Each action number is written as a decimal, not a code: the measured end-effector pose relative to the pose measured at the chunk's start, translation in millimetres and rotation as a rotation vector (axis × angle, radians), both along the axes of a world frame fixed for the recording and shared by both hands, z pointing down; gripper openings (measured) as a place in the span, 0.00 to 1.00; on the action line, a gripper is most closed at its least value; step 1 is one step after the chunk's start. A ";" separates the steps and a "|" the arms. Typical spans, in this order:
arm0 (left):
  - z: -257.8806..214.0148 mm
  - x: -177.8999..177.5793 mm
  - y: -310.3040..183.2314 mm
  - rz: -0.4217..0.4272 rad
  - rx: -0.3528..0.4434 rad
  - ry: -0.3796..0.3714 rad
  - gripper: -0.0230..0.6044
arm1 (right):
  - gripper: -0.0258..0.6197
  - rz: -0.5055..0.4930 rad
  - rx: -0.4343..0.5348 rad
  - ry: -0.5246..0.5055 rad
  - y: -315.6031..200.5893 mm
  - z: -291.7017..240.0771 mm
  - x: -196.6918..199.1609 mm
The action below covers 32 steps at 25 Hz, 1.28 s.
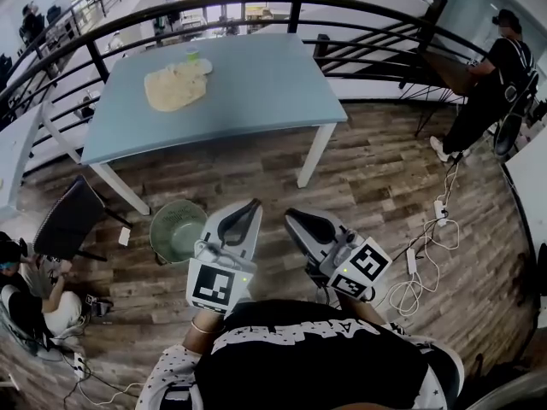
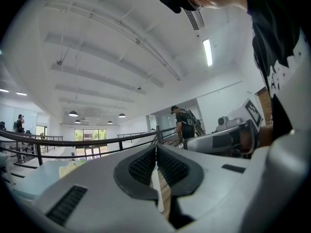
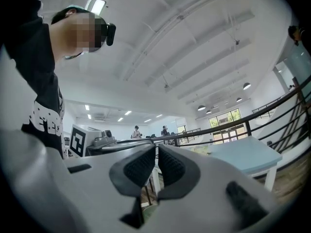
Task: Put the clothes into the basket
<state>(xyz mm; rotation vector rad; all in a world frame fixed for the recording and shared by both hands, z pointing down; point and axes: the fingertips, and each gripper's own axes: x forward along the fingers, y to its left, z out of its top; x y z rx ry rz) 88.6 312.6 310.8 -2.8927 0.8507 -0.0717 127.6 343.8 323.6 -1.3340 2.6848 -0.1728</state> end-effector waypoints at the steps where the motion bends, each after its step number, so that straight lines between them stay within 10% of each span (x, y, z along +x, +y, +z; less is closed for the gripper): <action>1: 1.1 -2.1 -4.8 -0.001 -0.004 -0.002 0.06 | 0.09 0.001 -0.002 0.001 -3.9 0.5 -1.8; 32: 19.0 -65.0 -123.0 0.074 -0.054 0.005 0.06 | 0.09 0.065 -0.051 0.020 -115.2 19.4 -69.8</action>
